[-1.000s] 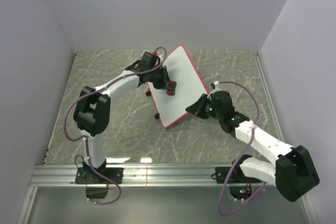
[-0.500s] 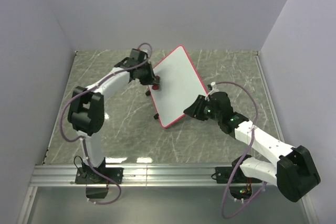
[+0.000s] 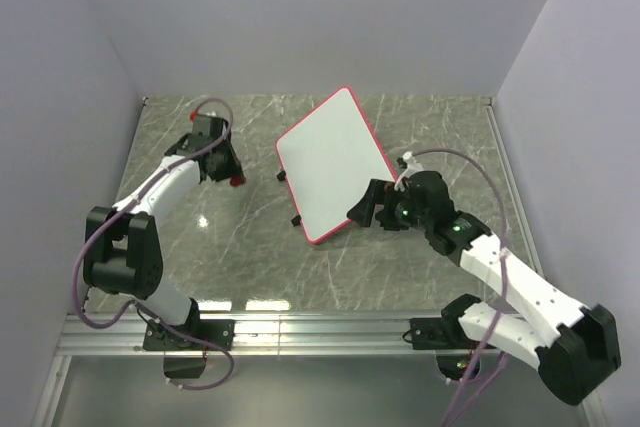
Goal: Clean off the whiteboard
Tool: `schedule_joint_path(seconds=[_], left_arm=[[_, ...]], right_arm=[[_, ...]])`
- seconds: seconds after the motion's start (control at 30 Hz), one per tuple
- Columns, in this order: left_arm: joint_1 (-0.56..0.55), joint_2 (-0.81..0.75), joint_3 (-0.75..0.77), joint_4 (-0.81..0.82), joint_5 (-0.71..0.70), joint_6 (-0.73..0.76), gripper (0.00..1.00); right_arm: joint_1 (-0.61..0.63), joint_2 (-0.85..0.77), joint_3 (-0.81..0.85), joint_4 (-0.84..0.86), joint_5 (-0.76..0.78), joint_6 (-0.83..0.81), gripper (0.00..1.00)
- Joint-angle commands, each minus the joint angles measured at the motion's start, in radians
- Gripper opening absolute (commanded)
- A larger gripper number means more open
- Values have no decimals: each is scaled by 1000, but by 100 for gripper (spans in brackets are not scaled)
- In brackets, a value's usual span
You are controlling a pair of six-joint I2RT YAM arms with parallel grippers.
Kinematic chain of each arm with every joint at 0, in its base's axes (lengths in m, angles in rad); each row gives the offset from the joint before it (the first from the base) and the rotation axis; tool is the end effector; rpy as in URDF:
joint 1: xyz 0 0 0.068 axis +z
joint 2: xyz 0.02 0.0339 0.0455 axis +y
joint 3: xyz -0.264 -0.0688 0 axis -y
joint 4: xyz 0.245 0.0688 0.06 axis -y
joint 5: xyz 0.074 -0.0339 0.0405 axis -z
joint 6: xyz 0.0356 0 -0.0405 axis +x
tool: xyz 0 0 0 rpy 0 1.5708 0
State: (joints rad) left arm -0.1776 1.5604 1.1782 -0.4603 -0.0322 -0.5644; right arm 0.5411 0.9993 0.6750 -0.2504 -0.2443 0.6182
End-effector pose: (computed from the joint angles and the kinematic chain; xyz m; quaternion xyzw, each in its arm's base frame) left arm 0.3347 -0.0589 0.2600 -0.1852 0.9158 -0.1151 0.3373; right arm 0.1838 0.1205 0.2554 -0.0246 0.8736 0.3493 0.3381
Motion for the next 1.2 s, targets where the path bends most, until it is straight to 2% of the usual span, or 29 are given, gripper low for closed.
schedule_joint_path(seconds=[0.0, 0.07, 0.1, 0.27, 0.5, 0.8, 1.03, 1.17], left_arm=[[-3, -19, -126, 9, -72, -11, 44], [-3, -31, -179, 21, -95, -26, 74], [-3, -39, -192, 29, -101, -25, 99], [-5, -100, -213, 40, -98, -31, 99], [-13, -140, -163, 9, -89, -18, 99], [-42, -296, -40, -158, -80, -68, 99], [-59, -390, 21, -282, -94, -80, 100], [-71, -422, 70, -343, -161, -94, 99]], right_arm=[[3, -129, 67, -101, 53, -51, 100], [5, -175, 67, -140, 62, -46, 100], [5, -213, 66, -150, 63, -41, 100], [2, -342, 41, -222, 92, -18, 100], [5, -436, -11, -273, 112, -32, 100], [5, -527, 72, -391, 145, -40, 100], [3, -585, 58, -420, 83, -25, 100], [3, -617, 44, -411, 60, -26, 100]])
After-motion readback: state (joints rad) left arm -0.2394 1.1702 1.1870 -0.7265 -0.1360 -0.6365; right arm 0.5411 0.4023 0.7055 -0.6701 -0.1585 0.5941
